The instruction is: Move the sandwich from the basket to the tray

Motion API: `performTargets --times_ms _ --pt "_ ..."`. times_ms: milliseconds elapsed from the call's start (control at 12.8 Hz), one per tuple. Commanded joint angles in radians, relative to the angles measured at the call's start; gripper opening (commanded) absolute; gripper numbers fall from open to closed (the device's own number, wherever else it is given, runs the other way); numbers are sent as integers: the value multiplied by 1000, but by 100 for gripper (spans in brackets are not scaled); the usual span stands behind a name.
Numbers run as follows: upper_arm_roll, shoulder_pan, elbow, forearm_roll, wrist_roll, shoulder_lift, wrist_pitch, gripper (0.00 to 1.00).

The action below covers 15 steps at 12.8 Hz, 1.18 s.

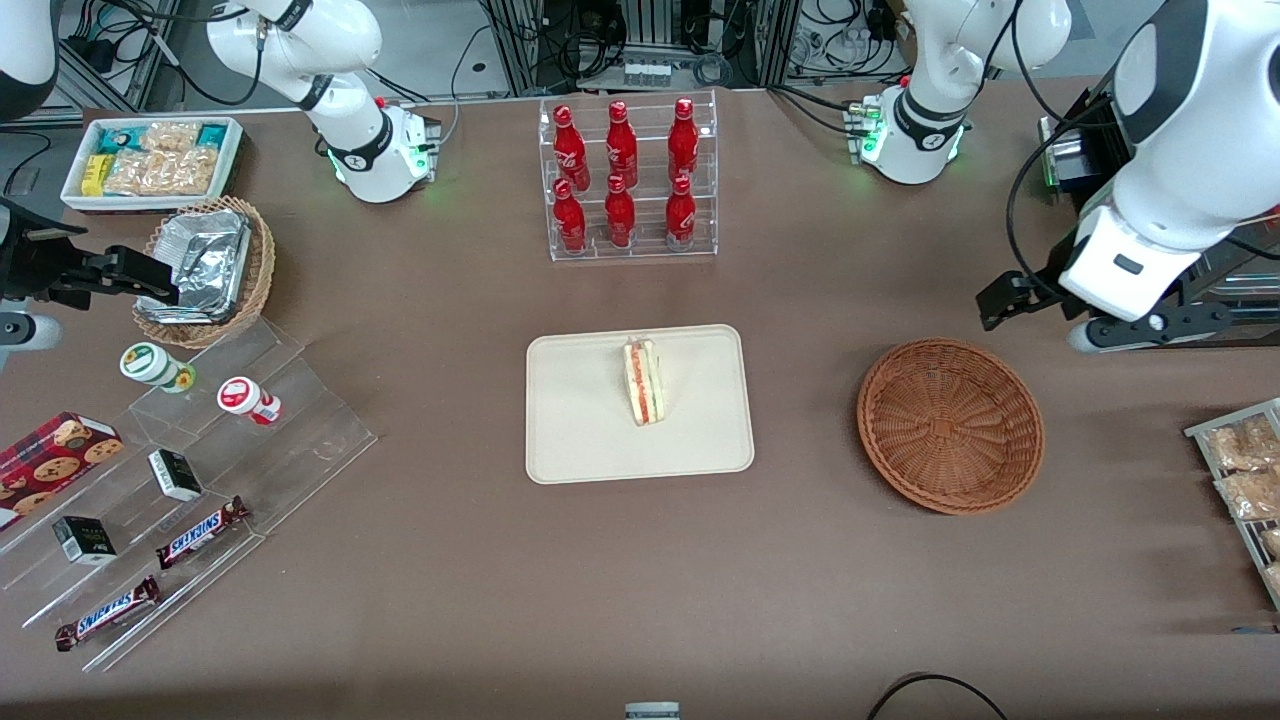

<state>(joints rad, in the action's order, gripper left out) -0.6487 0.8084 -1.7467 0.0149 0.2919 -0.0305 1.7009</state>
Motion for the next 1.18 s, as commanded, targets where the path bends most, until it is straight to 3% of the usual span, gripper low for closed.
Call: performTargets --times_ms 0,78,157,392,627,706,941,1098 --pt "-6 -1 -13 20 -19 -43 -21 100" --pt "103 -162 -8 16 -31 -37 -21 100" --pt "280 -307 -4 13 -66 -43 -21 100" --pt "475 -563 9 7 -143 -43 -55 100" --pt "778 -881 6 4 -210 -51 -63 100" --pt "809 -915 6 4 -218 -45 -55 100" --pt "808 -914 80 -33 -211 16 -55 100" --pt "807 -879 151 -20 -218 63 -113 100"
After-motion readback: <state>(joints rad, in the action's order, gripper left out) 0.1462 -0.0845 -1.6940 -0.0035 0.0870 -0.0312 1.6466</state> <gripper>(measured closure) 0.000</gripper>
